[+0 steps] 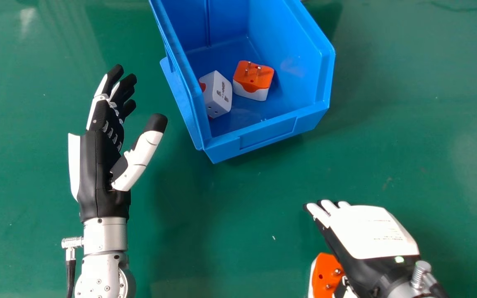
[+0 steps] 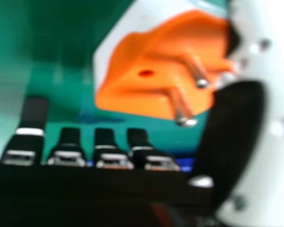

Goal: Pick all objects and put in blue box

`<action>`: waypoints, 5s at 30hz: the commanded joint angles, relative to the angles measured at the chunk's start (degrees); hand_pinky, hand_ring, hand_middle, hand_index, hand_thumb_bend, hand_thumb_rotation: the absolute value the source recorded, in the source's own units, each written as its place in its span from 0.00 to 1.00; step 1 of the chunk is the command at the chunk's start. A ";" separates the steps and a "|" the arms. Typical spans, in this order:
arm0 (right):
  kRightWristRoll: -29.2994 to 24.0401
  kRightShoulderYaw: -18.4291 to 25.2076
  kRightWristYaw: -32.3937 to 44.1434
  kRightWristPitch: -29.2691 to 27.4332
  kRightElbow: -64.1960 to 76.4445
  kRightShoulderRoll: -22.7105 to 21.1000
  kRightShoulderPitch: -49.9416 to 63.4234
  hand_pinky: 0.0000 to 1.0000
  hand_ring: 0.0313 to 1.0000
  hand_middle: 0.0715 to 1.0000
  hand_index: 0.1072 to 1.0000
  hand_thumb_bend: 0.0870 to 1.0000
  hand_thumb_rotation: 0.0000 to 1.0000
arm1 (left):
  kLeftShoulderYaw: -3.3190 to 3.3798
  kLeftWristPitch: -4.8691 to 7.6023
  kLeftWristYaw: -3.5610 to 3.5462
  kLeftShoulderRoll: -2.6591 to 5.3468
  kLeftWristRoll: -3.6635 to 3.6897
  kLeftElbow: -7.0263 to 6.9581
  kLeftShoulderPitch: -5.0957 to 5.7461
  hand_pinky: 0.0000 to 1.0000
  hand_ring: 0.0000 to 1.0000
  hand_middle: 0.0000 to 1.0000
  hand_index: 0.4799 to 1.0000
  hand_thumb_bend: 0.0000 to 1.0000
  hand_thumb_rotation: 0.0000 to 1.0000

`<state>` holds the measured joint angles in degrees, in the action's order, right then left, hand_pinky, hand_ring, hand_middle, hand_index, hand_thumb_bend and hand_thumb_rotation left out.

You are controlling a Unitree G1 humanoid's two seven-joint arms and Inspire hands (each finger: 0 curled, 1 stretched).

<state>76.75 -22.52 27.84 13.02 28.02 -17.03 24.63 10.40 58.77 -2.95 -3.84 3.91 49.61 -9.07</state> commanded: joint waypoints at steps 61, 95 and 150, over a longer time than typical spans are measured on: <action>-4.35 1.55 -14.78 4.00 -5.72 4.07 0.41 0.07 0.13 0.43 0.44 0.48 0.00 | -0.10 -0.02 -0.17 0.08 0.13 -2.00 0.53 0.88 0.89 0.87 0.78 0.81 0.52; -21.84 5.86 -53.48 -17.44 -11.02 3.42 -4.30 0.17 0.26 0.38 0.46 0.46 0.00 | -0.27 0.56 1.34 0.59 -0.78 -1.17 0.50 0.88 0.88 0.86 0.77 0.81 0.52; -27.23 6.18 -66.99 -20.65 -40.41 13.67 -45.55 0.30 0.39 0.49 0.49 0.44 0.00 | 0.21 0.87 2.20 0.44 -1.06 1.17 -3.03 0.87 0.88 0.87 0.75 0.82 0.52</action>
<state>50.03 -16.58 -38.56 -7.96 -11.20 -3.78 -18.15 10.66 58.23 -0.72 -3.30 2.86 50.69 -11.09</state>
